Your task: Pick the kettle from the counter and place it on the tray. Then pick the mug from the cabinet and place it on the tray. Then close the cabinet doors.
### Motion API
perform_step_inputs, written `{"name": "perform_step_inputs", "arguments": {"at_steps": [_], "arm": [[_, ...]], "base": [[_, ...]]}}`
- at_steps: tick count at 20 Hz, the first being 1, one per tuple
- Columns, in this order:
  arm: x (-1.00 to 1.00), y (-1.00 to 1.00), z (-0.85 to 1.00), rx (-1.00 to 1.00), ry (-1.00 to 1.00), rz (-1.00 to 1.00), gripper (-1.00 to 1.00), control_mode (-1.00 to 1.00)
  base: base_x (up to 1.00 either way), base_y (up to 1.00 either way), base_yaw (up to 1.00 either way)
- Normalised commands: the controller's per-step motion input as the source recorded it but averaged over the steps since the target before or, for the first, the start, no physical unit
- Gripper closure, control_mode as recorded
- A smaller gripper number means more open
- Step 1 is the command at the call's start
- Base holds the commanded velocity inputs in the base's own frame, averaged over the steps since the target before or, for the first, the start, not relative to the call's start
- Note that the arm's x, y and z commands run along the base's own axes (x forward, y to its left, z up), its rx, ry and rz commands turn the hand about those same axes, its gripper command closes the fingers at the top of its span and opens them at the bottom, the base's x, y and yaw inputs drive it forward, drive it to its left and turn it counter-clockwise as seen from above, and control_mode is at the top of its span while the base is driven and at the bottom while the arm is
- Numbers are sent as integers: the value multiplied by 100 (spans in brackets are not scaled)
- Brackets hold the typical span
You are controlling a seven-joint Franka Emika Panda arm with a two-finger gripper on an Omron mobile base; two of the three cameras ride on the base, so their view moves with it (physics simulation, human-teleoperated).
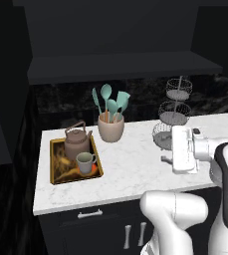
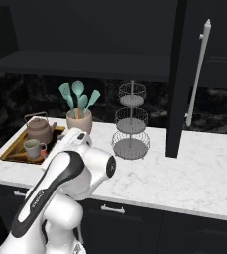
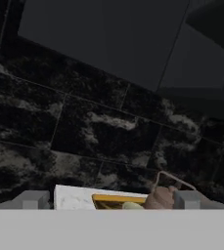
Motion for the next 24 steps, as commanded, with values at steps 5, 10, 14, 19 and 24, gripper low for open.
{"name": "perform_step_inputs", "arguments": {"at_steps": [5, 10, 14, 19, 24], "arm": [[-40, -57, 20, -11, -7, -17, -100, -100], [-40, -46, 1, -13, -23, -10, -100, -100], [-31, -52, 0, -10, -33, -8, -100, -100], [-41, -41, 0, 0, -18, -15, -100, -100], [-29, -28, 0, 4, -28, -15, -100, -100]], "base": [[0, 0, 0], [0, 0, 0], [0, 0, 0], [0, 0, 0], [0, 0, 0]]}}
